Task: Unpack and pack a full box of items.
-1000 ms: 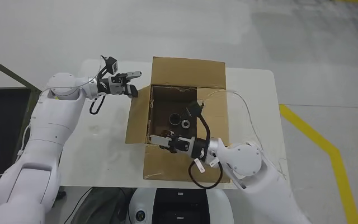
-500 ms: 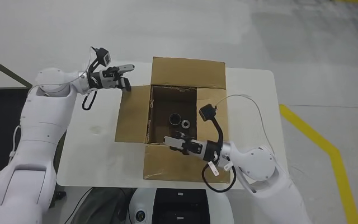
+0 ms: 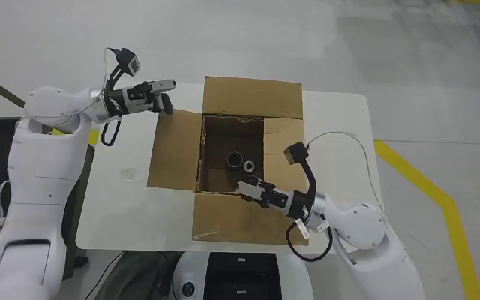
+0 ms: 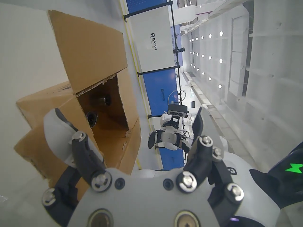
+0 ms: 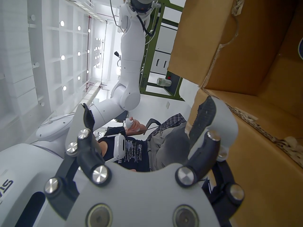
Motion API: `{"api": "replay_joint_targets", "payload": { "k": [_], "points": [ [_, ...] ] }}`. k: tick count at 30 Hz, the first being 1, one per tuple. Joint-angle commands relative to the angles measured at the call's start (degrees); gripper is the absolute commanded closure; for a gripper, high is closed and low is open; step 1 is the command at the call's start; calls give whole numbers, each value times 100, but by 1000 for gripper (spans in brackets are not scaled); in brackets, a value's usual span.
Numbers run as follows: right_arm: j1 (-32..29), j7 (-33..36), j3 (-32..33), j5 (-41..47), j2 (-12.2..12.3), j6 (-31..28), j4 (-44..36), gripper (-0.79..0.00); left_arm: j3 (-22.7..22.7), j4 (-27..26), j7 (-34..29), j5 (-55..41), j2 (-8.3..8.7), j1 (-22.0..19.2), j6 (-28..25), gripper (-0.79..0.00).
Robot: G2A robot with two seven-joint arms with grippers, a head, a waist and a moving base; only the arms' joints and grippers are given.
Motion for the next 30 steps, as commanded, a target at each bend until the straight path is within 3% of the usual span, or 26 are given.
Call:
{"api": "replay_joint_targets", "payload": {
  "k": [1, 11, 22, 30],
  "points": [
    [-40, 12, 45, 15, 14, -31, -20, -785, -42, -161, 60, 71, 15, 36, -5, -785],
    [-326, 70, 303, 37, 98, -126, -208, -785, -278, -1042, 192, 295, 94, 50, 161, -785],
    [-1154, 61, 457, -234, 212, -335, -822, -785, 1190, -1529, 708, 767, -154, -541, 536, -785],
    [-1731, 3, 595, -551, 299, -435, -1252, -785, 1699, -1528, 973, 1010, -275, -836, 857, -785]
  ]
}}
